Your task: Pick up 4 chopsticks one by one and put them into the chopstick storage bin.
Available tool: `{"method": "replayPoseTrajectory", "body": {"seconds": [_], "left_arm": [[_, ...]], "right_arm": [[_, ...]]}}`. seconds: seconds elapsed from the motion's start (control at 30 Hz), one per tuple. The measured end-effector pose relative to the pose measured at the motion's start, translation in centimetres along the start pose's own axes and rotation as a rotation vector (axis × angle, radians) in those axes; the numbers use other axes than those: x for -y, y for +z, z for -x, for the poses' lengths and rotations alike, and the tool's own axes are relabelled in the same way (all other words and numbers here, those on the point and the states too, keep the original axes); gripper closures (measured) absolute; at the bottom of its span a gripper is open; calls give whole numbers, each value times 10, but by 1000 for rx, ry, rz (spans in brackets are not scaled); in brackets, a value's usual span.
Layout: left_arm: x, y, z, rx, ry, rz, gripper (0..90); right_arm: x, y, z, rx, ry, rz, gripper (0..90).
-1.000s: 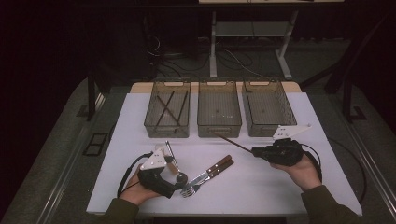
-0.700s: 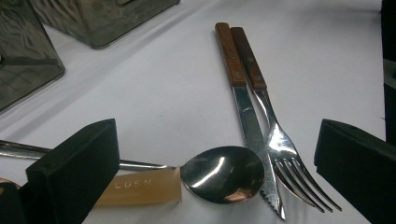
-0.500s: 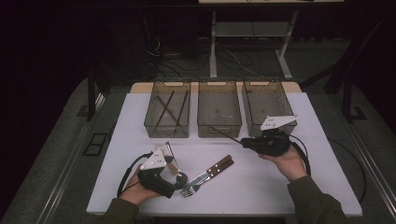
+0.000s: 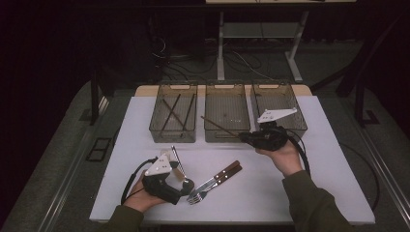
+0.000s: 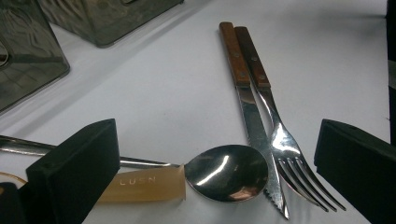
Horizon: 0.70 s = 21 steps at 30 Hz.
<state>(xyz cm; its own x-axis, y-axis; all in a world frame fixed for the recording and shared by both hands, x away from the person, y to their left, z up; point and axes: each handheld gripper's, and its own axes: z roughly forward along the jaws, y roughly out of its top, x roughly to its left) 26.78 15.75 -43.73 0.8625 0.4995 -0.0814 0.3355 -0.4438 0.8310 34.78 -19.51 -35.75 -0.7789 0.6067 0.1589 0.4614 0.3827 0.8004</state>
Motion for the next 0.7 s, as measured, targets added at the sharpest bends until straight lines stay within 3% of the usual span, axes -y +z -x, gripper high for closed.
{"method": "replayPoseTrajectory", "body": {"seconds": [0.7], "left_arm": [[0,0,1,4,-3,3,0]], "right_arm": [[-61,58,-2,23,35,1,853]]}}
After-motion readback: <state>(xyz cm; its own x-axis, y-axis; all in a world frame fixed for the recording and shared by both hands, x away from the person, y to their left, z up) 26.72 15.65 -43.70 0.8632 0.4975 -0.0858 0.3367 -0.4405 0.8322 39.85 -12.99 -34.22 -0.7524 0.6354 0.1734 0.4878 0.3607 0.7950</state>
